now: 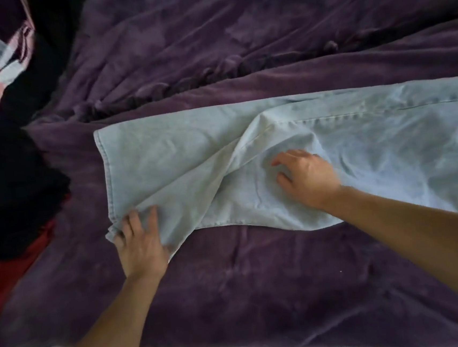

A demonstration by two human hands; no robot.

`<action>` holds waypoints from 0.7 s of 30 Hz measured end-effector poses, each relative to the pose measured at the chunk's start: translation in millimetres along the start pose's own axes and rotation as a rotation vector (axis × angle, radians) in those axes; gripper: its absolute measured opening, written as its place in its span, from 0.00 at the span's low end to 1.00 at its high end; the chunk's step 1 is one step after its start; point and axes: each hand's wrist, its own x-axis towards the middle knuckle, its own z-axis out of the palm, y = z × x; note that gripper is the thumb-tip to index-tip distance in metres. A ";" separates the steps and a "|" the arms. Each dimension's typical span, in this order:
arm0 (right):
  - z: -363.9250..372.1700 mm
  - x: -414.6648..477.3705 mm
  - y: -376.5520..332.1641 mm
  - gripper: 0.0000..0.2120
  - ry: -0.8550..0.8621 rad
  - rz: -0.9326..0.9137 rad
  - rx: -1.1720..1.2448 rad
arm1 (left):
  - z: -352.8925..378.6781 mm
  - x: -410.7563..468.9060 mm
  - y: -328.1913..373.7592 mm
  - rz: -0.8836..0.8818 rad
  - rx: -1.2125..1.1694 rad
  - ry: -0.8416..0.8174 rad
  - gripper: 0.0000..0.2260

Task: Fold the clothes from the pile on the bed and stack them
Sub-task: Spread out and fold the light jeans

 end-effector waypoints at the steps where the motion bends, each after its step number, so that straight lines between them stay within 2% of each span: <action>1: 8.5 4.0 -8.9 0.14 -0.019 0.010 -0.016 | 5.3 6.3 -7.2 0.047 0.034 0.023 0.39; 4: 30.8 18.7 -38.5 0.10 -0.166 0.150 0.045 | 12.6 25.0 -33.9 0.298 0.010 0.139 0.10; 5: 37.9 25.2 -50.3 0.10 -0.213 0.197 0.101 | 7.8 31.6 -44.2 0.364 -0.078 0.152 0.04; 8: 50.8 56.3 -92.2 0.10 -0.224 0.281 0.346 | -22.1 67.2 -76.7 0.339 -0.580 -0.001 0.11; 11: 46.8 97.2 -131.0 0.14 -0.110 0.453 0.830 | -59.7 123.9 -106.0 0.261 -0.946 -0.246 0.10; 12: 42.9 108.8 -141.2 0.17 -0.075 0.513 0.989 | -68.8 138.5 -114.0 0.287 -0.932 -0.246 0.10; 14: 38.2 128.2 -152.6 0.25 -0.029 0.558 1.158 | -74.8 154.7 -123.9 0.383 -0.738 -0.201 0.07; 15: 38.4 133.1 -155.6 0.28 -0.035 0.542 1.144 | -70.7 153.2 -124.8 0.446 -0.632 -0.208 0.07; 16: 39.8 134.4 -157.2 0.30 -0.045 0.497 1.026 | -62.1 144.2 -122.7 0.530 -0.543 -0.217 0.12; 17: 42.1 133.2 -157.4 0.31 -0.059 0.403 0.778 | -48.3 130.5 -118.8 0.618 -0.460 -0.224 0.22; 19: 53.6 125.0 -156.0 0.35 -0.142 0.148 0.133 | -15.9 100.3 -110.1 0.753 -0.261 -0.208 0.41; 20: 61.6 119.4 -155.2 0.36 -0.194 0.066 -0.087 | 0.7 89.5 -107.6 0.776 -0.163 -0.166 0.45; 21: 68.6 114.4 -154.7 0.34 -0.225 0.029 -0.222 | 15.4 82.1 -105.7 0.772 -0.129 -0.108 0.44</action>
